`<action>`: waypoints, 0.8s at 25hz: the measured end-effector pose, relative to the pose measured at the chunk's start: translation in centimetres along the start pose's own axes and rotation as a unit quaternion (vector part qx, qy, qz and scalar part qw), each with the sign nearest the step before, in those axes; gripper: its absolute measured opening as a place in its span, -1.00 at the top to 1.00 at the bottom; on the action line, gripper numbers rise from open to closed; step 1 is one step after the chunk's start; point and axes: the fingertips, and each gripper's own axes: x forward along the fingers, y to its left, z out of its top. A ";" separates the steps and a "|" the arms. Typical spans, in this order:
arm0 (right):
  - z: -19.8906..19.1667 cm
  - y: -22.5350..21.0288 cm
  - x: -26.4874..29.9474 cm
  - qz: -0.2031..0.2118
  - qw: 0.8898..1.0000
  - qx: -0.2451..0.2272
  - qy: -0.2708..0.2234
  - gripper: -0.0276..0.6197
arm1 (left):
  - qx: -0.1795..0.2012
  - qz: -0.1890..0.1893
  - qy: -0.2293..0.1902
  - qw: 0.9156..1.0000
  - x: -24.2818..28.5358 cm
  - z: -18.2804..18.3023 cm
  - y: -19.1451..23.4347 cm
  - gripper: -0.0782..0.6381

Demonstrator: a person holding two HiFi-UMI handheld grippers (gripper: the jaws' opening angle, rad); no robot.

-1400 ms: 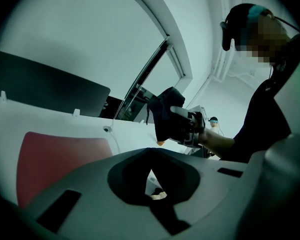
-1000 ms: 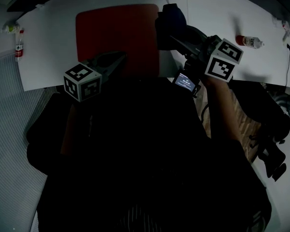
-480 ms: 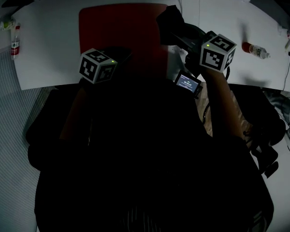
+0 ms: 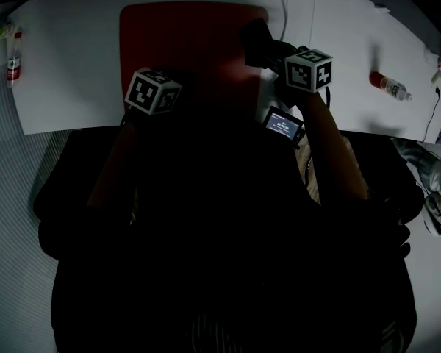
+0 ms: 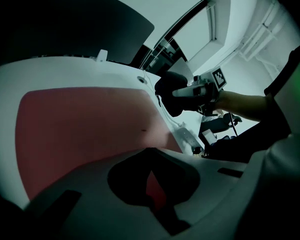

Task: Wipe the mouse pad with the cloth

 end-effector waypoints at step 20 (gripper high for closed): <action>-7.2 -4.6 6.4 -0.040 0.974 -0.132 0.179 0.70 | 0.015 0.042 0.033 0.998 2.8 -0.9 4.9 0.77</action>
